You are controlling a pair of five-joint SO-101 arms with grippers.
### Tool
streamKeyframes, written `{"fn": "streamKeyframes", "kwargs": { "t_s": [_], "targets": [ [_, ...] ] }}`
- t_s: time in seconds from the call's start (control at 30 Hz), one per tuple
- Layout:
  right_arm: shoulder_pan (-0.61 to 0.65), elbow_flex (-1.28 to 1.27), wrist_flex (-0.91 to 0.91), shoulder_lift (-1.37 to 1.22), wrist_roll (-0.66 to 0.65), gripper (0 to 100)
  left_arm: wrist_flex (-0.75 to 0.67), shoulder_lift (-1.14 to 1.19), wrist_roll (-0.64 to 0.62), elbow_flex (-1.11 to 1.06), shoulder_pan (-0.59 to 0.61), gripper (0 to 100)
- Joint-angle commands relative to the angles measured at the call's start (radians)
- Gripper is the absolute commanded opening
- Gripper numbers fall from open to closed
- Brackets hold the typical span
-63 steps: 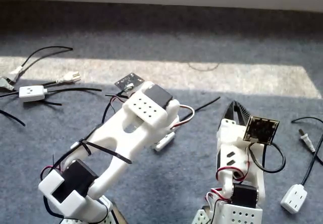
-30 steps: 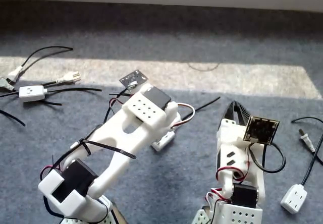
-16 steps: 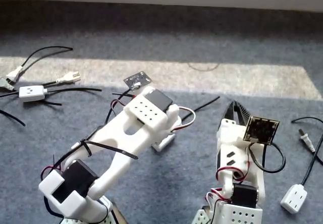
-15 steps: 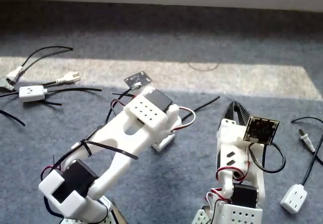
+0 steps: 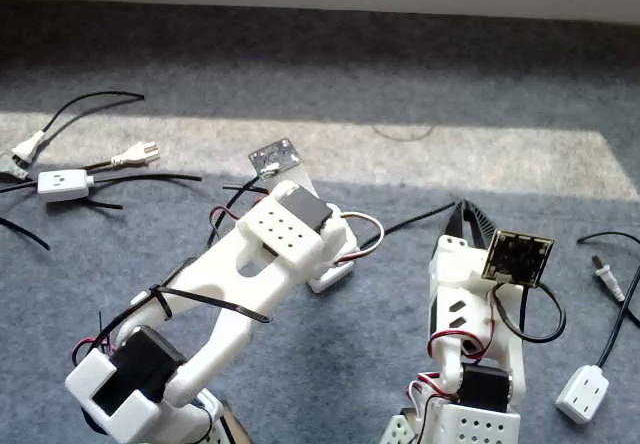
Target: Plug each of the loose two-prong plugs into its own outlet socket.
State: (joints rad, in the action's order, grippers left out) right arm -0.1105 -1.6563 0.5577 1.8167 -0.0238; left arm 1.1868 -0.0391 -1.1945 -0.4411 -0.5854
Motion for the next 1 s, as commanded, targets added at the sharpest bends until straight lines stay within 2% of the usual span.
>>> {"fn": "streamKeyframes", "kwargs": {
  "t_s": [0.0,0.2,0.5,0.73,0.97],
  "targets": [
    [-0.010,-0.154,0.002,0.002,0.009,0.7,-0.032,0.008,0.015,-0.005,-0.042,1],
    [-0.010,-0.154,0.002,0.004,0.009,0.7,-0.041,0.010,0.014,-0.024,-0.067,1],
    [-0.012,-0.154,0.002,0.004,0.009,0.7,-0.218,0.010,0.017,-0.140,-0.062,1],
    [-0.012,-0.154,0.002,0.004,0.009,0.7,-0.219,0.008,0.020,-0.142,-0.061,1],
    [-0.012,-0.154,0.002,0.004,0.008,0.7,-0.218,-0.002,0.242,-0.102,-0.058,1]
  ]
}}
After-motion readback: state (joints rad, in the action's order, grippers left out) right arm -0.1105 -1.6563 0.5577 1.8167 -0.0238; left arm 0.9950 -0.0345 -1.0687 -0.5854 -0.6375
